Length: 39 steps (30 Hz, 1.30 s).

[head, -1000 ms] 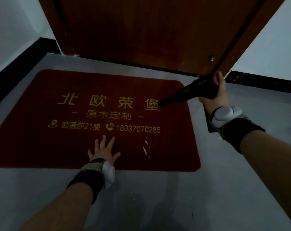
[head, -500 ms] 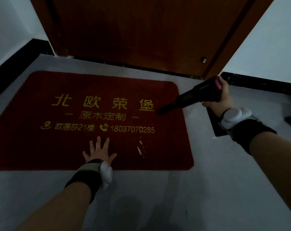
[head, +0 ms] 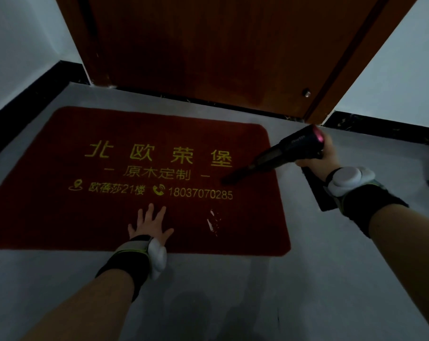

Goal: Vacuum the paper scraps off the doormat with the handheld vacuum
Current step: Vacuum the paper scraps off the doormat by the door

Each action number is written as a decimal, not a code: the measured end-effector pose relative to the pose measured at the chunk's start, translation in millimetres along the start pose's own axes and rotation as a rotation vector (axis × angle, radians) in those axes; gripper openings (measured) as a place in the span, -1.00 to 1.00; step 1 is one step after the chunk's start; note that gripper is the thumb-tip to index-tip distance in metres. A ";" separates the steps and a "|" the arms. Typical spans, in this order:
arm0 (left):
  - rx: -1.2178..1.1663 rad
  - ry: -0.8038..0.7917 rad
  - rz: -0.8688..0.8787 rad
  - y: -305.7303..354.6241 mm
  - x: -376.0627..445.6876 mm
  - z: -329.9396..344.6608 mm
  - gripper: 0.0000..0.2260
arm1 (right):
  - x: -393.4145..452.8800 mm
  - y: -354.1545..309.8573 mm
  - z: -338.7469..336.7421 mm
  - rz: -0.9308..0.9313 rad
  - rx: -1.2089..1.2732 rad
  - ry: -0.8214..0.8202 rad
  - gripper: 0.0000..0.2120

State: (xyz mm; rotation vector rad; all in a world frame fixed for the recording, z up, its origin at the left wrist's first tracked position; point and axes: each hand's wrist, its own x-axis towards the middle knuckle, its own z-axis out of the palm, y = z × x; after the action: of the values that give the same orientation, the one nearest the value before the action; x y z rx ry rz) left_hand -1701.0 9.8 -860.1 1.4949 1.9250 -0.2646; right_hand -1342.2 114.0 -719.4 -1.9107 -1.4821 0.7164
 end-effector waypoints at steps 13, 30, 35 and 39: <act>0.052 0.304 0.067 6.5 -4.7 10.9 -0.46 | -3.2 19.0 -16.4 0.078 0.076 -0.186 -0.17; 0.020 0.382 0.007 5.6 16.4 19.2 -0.47 | 39.7 -9.6 52.9 -0.001 0.084 0.277 -0.12; 0.015 0.472 0.010 5.3 21.9 25.9 -0.47 | 79.4 -23.3 74.5 0.174 -0.017 0.494 -0.16; 0.009 0.508 0.016 4.0 23.4 30.8 -0.46 | 104.9 -35.4 79.5 0.274 -0.076 0.513 -0.18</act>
State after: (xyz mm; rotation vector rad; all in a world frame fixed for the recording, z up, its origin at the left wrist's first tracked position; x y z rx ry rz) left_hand -1688.2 12.7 -896.6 1.7001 2.2974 0.1304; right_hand -1399.3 233.7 -751.3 -2.1711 -0.9536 0.2481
